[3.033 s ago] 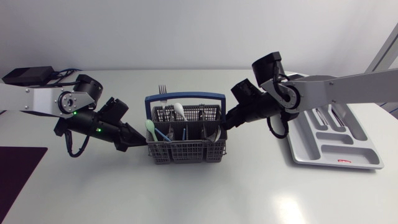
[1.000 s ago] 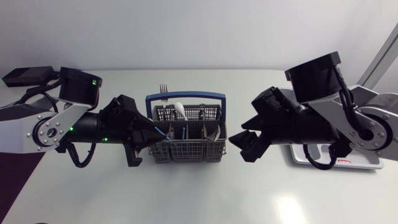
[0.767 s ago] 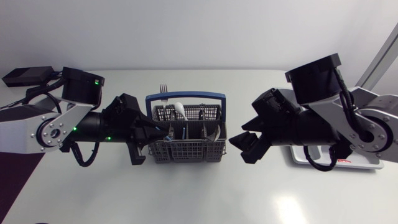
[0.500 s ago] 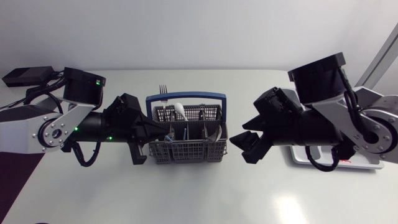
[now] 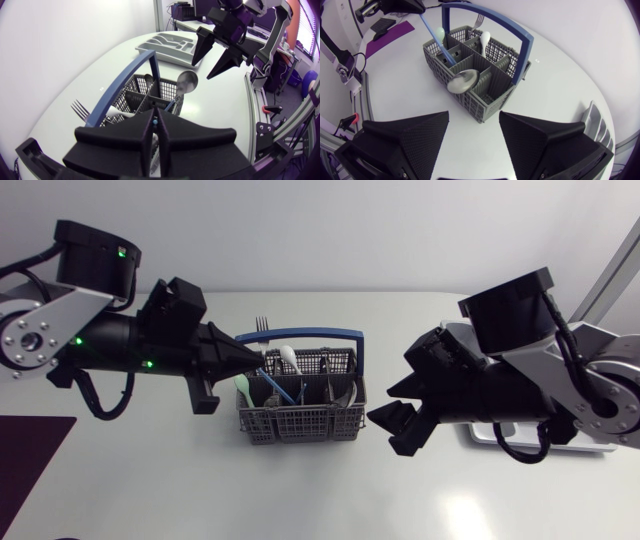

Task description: Sort the cutlery from the basket into the organizer compartments.

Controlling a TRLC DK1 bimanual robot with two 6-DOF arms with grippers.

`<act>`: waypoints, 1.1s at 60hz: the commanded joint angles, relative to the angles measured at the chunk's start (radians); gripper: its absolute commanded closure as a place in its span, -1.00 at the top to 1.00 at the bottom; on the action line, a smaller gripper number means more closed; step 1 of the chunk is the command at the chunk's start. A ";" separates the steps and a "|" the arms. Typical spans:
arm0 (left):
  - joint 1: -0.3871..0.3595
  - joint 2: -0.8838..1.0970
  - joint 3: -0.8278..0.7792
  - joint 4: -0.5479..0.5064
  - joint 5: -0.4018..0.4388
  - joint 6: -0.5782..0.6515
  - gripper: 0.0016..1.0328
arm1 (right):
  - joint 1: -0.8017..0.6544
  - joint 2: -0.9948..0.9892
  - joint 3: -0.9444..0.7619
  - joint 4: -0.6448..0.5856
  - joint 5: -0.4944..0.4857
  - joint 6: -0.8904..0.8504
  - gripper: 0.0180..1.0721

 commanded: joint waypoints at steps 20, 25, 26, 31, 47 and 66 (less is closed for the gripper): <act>0.009 -0.172 0.188 -0.296 -0.017 0.075 -0.94 | 0.124 -0.099 0.056 -0.067 0.001 -0.016 0.44; 0.005 -0.190 0.224 -0.353 -0.017 0.059 -0.94 | 0.165 -0.107 0.084 -0.074 -0.002 -0.017 0.44; 0.005 -0.192 0.227 -0.357 -0.017 0.053 -0.94 | 0.173 -0.107 0.088 -0.075 -0.003 -0.017 0.44; -0.009 -0.193 0.237 -0.377 -0.014 0.029 -0.93 | 0.211 -0.102 0.123 -0.078 -0.015 -0.022 0.44; -0.032 -0.153 0.216 -0.399 0.105 -0.008 -0.93 | 0.277 -0.012 0.202 -0.077 -0.054 -0.082 0.44; -0.049 -0.084 0.214 -0.397 0.238 -0.051 -0.93 | 0.323 0.057 0.206 0.006 -0.049 -0.118 0.43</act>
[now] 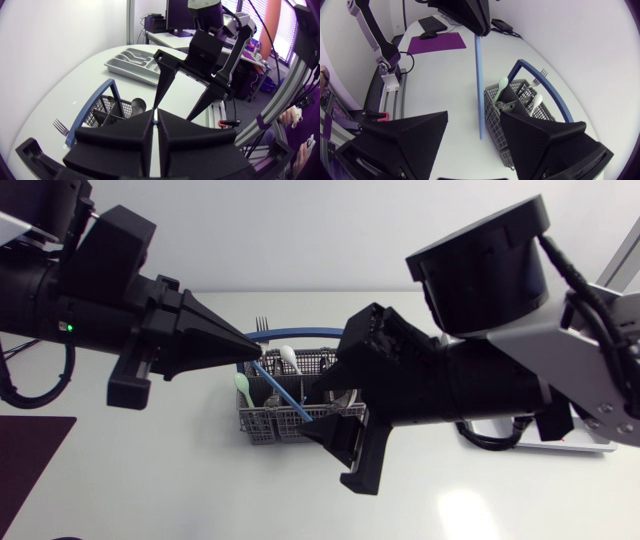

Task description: Sort the cutlery from the basket into the organizer compartments.

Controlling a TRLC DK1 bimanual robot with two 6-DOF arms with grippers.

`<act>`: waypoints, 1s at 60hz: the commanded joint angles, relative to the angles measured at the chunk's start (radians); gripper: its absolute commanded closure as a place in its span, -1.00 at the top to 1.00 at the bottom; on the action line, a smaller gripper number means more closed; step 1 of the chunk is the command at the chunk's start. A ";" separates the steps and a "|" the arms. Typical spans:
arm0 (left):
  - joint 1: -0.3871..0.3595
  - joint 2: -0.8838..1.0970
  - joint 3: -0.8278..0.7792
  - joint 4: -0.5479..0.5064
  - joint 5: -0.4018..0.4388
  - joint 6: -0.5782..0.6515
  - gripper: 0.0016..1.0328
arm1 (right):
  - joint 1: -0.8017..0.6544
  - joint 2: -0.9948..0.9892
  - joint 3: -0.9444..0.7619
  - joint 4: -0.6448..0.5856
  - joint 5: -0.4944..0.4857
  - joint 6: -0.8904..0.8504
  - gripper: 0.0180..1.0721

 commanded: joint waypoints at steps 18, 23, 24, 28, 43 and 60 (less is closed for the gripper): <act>0.006 0.030 0.006 -0.006 0.085 -0.031 -0.93 | 0.026 0.091 0.054 0.041 0.005 -0.025 -0.12; 0.007 0.033 0.003 -0.003 0.086 -0.029 -0.93 | 0.029 0.103 0.062 0.043 0.008 -0.025 -0.30; 0.007 0.033 0.003 -0.002 0.088 -0.029 -0.93 | 0.030 0.103 0.062 0.043 0.010 -0.025 -0.35; 0.012 0.035 0.005 0.001 0.088 -0.029 -0.93 | 0.032 0.103 0.062 0.043 0.019 -0.025 -0.53; 0.033 0.035 0.006 0.006 0.088 -0.031 -0.91 | 0.032 0.094 0.058 0.018 0.022 -0.022 -0.89; 0.043 0.035 0.017 0.043 0.088 -0.086 -0.47 | 0.035 0.074 0.052 0.001 0.024 -0.022 -0.89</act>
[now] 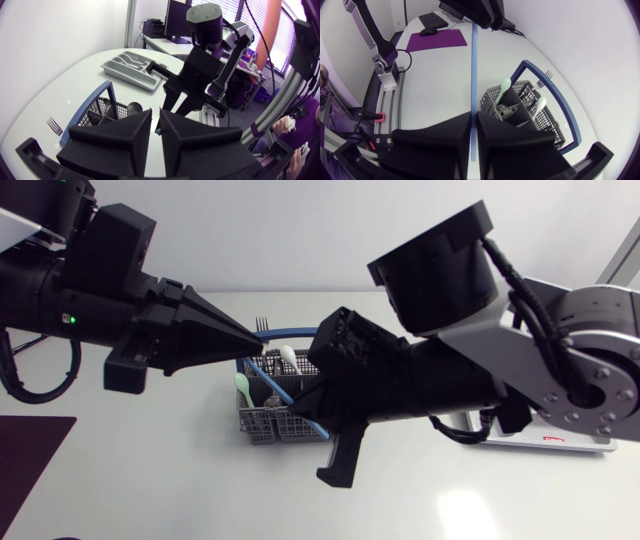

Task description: Sort the cutlery from the basket into the organizer compartments.

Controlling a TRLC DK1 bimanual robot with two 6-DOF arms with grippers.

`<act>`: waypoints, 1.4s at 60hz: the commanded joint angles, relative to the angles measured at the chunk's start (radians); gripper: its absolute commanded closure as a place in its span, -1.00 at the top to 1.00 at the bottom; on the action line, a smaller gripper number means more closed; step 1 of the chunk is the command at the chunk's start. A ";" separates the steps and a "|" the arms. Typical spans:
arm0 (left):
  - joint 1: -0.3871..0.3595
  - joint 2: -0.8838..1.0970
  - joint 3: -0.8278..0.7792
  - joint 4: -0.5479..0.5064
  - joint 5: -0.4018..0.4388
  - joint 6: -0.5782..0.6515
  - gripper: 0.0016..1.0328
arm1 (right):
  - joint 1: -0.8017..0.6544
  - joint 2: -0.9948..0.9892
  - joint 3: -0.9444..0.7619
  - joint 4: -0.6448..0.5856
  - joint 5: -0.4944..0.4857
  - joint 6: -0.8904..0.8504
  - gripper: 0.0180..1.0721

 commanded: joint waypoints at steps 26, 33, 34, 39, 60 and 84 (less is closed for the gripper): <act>0.146 -0.033 0.012 0.150 -0.014 -0.139 0.51 | -0.055 -0.188 -0.010 -0.103 0.033 0.014 -0.89; 0.153 -0.063 -0.046 0.159 -0.065 -0.095 0.59 | -0.121 -0.251 -0.026 -0.110 0.033 0.024 -0.89; 0.154 -0.070 -0.054 0.163 -0.068 -0.090 0.62 | -0.139 -0.259 -0.027 -0.110 0.033 0.026 -0.89; 0.156 -0.093 -0.089 0.164 -0.097 -0.062 0.71 | -0.227 -0.280 -0.027 -0.126 0.033 0.049 -0.89; 0.154 -0.125 -0.244 0.225 -0.231 0.042 0.78 | -0.632 -0.213 -0.046 -0.153 0.033 0.107 -0.89; 0.001 -0.163 -0.417 0.373 -0.467 0.113 0.79 | -0.909 0.054 -0.032 -0.144 0.045 0.178 -0.89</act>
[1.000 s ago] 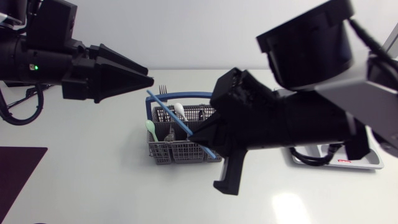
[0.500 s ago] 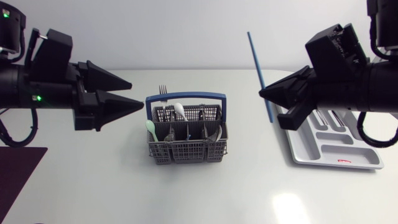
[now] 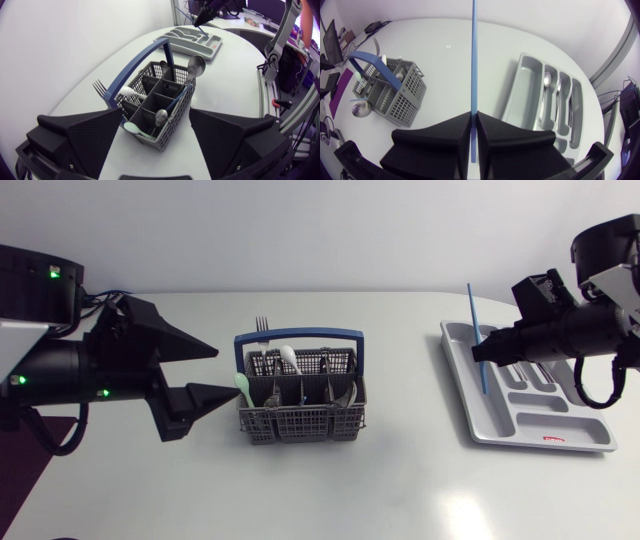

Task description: Sort the cutlery from the basket into the organizer compartments.

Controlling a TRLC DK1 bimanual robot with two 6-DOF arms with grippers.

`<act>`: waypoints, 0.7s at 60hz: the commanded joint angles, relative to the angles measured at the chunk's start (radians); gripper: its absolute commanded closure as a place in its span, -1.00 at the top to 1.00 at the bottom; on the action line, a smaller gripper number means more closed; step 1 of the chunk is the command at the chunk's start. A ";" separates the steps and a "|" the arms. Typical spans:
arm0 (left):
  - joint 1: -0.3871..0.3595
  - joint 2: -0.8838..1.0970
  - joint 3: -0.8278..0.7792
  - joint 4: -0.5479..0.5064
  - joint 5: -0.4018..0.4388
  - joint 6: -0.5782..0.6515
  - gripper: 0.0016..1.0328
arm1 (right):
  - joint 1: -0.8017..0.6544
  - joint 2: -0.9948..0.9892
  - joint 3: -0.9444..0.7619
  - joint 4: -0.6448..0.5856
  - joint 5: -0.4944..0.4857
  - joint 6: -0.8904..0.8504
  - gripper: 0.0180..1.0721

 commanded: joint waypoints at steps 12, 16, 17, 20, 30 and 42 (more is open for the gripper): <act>-0.133 -0.001 -0.103 0.126 -0.115 0.065 0.78 | -0.093 0.151 -0.012 0.004 0.016 0.067 -0.89; -0.177 0.020 -0.106 0.154 -0.150 0.068 0.78 | -0.116 0.186 -0.009 0.009 0.008 0.065 -0.89; -0.202 0.028 -0.108 0.166 -0.169 0.073 0.78 | -0.118 0.194 -0.009 0.010 0.004 0.064 -0.89; -0.241 0.037 -0.114 0.189 -0.199 0.080 0.78 | -0.126 0.212 -0.014 0.023 -0.001 0.062 -0.89; -0.347 0.128 -0.143 0.310 -0.296 0.108 0.78 | -0.141 0.268 -0.028 0.047 -0.001 0.059 -0.89; -0.343 0.249 -0.134 0.402 -0.297 0.137 0.77 | -0.166 0.350 -0.014 0.063 -0.001 0.057 -0.88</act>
